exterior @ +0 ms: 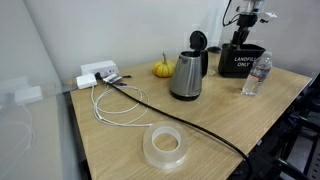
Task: Put the brown paper in the bin on the table
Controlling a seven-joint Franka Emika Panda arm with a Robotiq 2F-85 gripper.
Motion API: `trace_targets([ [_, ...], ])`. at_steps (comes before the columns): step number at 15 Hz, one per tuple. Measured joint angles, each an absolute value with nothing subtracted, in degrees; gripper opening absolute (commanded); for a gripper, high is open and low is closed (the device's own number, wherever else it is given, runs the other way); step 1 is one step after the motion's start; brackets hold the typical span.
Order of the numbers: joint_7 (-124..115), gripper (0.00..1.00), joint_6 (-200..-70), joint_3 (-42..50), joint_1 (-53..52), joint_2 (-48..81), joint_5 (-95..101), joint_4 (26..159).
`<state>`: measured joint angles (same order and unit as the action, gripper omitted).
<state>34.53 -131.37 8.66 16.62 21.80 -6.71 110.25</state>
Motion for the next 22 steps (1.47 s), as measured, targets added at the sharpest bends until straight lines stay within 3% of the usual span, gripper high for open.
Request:
trace_targets([
  [3,34.5,0.03,-131.3,8.1,17.2,21.8,-6.7,110.0],
  [4,34.5,0.01,-131.3,8.0,17.4,21.8,-6.8,110.0],
  [11,36.0,0.08,-127.8,7.9,18.5,19.1,-6.7,110.0],
  [22,41.0,0.00,-120.3,8.4,16.0,-2.9,-4.9,118.5],
])
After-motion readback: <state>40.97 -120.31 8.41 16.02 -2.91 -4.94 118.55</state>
